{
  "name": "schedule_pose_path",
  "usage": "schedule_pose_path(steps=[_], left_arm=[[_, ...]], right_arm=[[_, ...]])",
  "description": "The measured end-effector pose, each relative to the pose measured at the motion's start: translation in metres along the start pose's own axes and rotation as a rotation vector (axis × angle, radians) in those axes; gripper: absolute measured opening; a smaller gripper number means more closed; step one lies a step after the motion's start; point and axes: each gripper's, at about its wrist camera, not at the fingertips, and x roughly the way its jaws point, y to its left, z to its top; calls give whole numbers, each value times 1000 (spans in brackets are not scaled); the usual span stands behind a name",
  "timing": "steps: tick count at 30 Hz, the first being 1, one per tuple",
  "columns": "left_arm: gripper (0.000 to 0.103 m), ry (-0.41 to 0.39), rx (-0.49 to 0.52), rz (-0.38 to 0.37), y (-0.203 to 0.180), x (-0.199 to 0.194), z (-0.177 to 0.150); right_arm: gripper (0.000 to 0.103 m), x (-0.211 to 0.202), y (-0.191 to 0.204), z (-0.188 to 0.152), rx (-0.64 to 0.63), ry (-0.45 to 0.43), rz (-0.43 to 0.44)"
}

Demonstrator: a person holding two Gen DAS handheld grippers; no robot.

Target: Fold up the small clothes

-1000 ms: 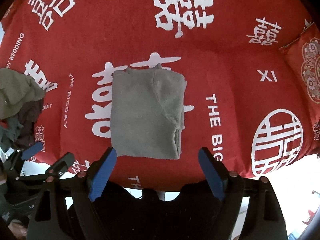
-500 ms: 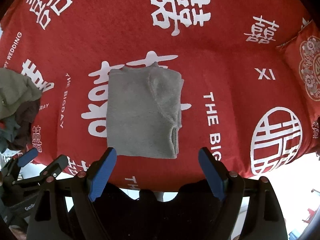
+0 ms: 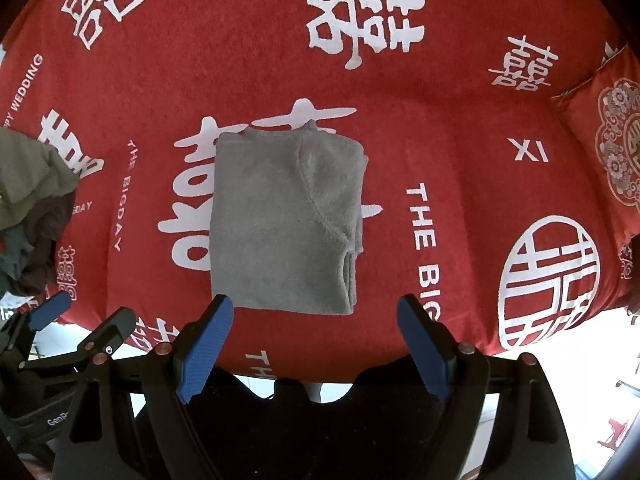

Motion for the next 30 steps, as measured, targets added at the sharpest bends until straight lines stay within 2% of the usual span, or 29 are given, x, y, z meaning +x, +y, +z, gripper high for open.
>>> schedule_pose_path(steps=[30], left_arm=[[103,-9,-13,7,0,-2,1]], right_arm=[[86,1,5,-1,-14,14,-18]])
